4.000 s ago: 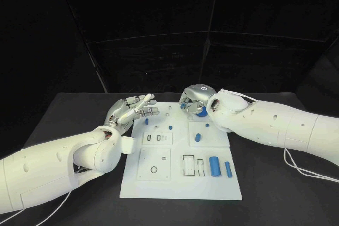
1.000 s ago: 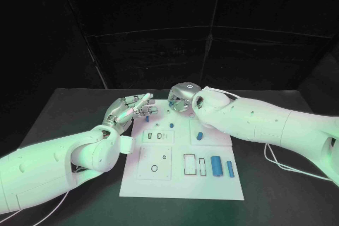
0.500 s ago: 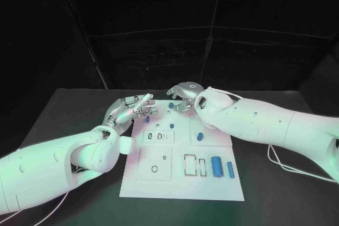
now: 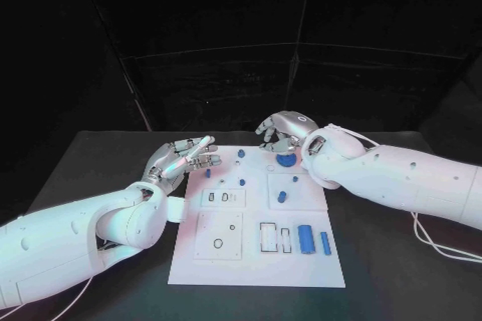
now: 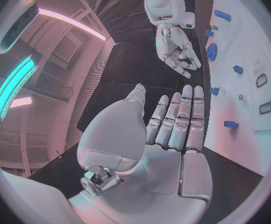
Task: Assemble the parts on the task board
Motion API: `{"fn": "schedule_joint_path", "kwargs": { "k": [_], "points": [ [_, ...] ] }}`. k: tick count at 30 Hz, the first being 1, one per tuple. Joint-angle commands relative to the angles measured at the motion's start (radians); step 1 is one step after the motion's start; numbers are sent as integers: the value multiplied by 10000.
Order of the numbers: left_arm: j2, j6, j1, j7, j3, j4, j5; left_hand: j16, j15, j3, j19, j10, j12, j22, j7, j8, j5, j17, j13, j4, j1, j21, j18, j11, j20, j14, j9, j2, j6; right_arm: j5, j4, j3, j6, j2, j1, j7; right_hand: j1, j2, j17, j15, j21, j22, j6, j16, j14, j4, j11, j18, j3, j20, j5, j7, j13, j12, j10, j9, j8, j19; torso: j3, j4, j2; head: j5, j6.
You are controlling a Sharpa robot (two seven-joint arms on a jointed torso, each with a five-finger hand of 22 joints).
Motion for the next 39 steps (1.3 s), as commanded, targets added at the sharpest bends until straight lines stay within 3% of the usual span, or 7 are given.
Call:
{"fn": "schedule_joint_path", "kwargs": {
  "k": [1,4,7,9,13,21,39],
  "points": [
    [-21,98,25,62,8,45,-22,-36,15,-10,-49,15,-40,-15,392,-40,6,11,-7,-65,69,-67,101,18,-1,-22,-1,39,78,1431,451,77,495,-573,23,-432,-364,-291,575,-220,351,584,41,467,248,204,-217,-256,-355,-166,305,-161,470,695,918,-36,15,360,24,-96,-69,-18,48],
    [-29,99,26,65,8,51,-22,-37,15,-9,-51,16,-41,-16,391,-40,6,11,-7,-67,71,-69,101,18,0,-21,-1,39,82,1878,645,122,1041,-1046,26,-665,-665,-587,1774,-332,801,1350,-143,1365,426,558,-330,-405,-1101,-300,684,-284,1718,2132,1180,-92,-24,769,40,-150,-91,-28,44],
    [-17,106,26,66,8,47,-22,-38,15,-9,-54,17,-41,-17,389,-40,6,11,-7,-70,74,-71,101,18,0,-20,0,40,86,2089,668,142,1466,-1322,28,-869,-750,-508,2817,-250,1193,2066,-367,2090,511,1009,-264,-537,-1822,-271,834,-199,4525,4761,948,-113,-2,1098,51,-181,-107,-67,27],
    [1,114,25,68,7,39,-22,-38,15,-9,-54,17,-41,-17,389,-40,6,11,-7,-70,74,-71,101,18,0,-20,0,40,86,2179,617,149,1731,-1428,28,-1036,-425,-228,3486,-144,1434,2469,-533,2562,542,1455,-201,-611,-2482,-138,897,-95,6918,6893,512,-98,117,1238,67,-184,-101,-83,31],
    [35,124,23,78,7,10,-22,-41,16,-8,-61,20,-42,-22,386,-41,6,12,-7,-81,84,-78,101,17,1,-18,0,41,85,2262,359,154,2034,-1377,25,-1229,-159,-193,4102,-47,1645,2859,-690,2941,608,1770,-91,-665,-2927,-71,863,-26,8422,8112,571,-107,244,1400,71,-167,-81,-93,28],
    [103,153,18,79,5,-59,-22,-41,16,-8,-61,20,-42,-22,386,-41,6,12,-7,-81,84,-78,101,17,1,-18,0,41,85,1957,-62,153,2056,-991,13,-1428,327,-10,4603,-19,1837,3234,-764,3233,677,1857,-41,-735,-3105,-4,899,2,9667,9095,892,-102,434,1570,51,-148,-88,-152,-27],
    [134,163,16,73,4,-124,-22,-45,16,-6,-69,23,-44,-27,384,-41,7,13,-6,-94,97,-85,102,16,3,-16,1,43,99,1343,-510,146,2207,-460,-116,-1650,799,130,5062,8,2052,3684,-701,3484,747,1653,-30,-821,-3185,32,779,1,11235,10392,1660,-93,690,1801,47,-158,-98,-82,-118]
  ]
}}
